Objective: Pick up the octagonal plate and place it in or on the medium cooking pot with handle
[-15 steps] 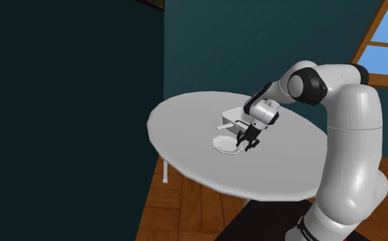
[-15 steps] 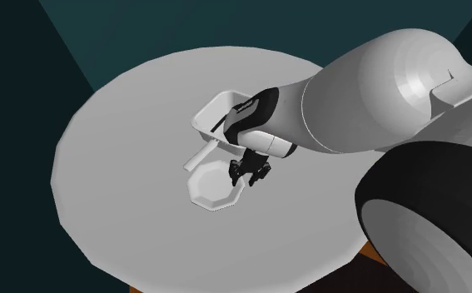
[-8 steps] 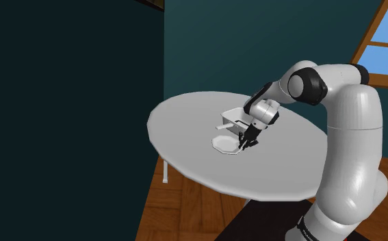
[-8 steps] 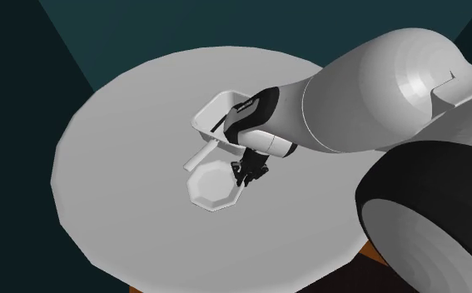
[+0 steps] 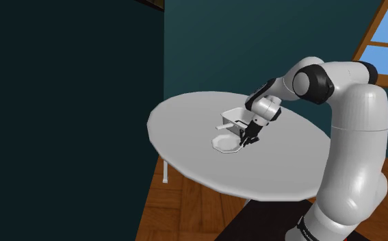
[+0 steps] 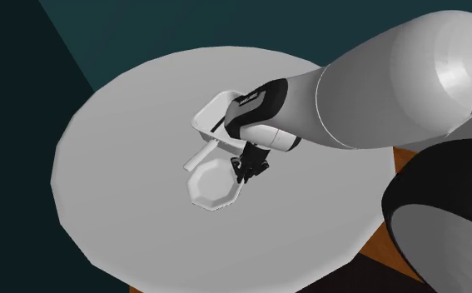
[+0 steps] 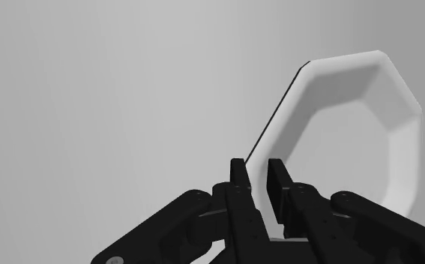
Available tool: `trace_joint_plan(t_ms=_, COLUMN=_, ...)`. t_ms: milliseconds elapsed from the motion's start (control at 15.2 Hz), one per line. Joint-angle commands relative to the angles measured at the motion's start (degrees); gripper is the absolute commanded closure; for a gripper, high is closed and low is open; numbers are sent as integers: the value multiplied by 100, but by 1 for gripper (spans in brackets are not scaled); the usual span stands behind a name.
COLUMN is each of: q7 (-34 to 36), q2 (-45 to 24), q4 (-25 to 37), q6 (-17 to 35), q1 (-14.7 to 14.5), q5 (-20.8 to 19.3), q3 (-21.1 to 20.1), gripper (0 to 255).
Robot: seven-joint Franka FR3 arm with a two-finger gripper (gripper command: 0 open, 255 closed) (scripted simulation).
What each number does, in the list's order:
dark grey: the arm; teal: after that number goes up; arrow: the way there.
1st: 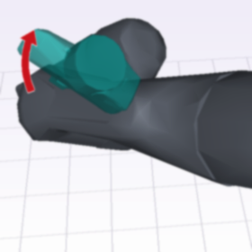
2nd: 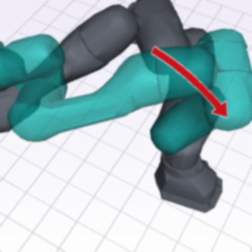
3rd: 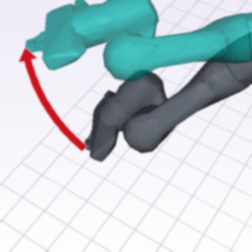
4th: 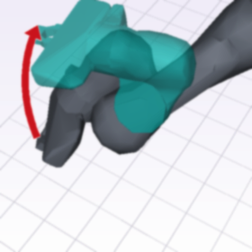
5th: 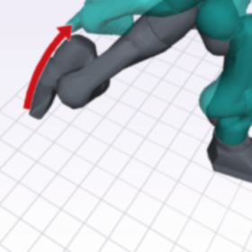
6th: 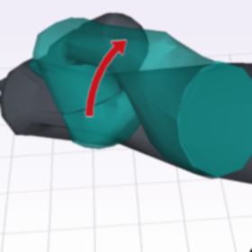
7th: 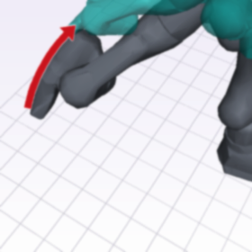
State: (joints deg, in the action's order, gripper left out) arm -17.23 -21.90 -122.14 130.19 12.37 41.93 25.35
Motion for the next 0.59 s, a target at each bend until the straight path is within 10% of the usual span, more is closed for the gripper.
trace_joint_plan(t_ms=0, q7=113, q2=142, q4=-21, q6=-82, q1=-40, q5=-125, q3=56, gripper=255)
trace_joint_plan(t_ms=528, q7=529, q2=631, q4=-2, q6=-422, q1=-155, q5=-573, q3=228, gripper=255)
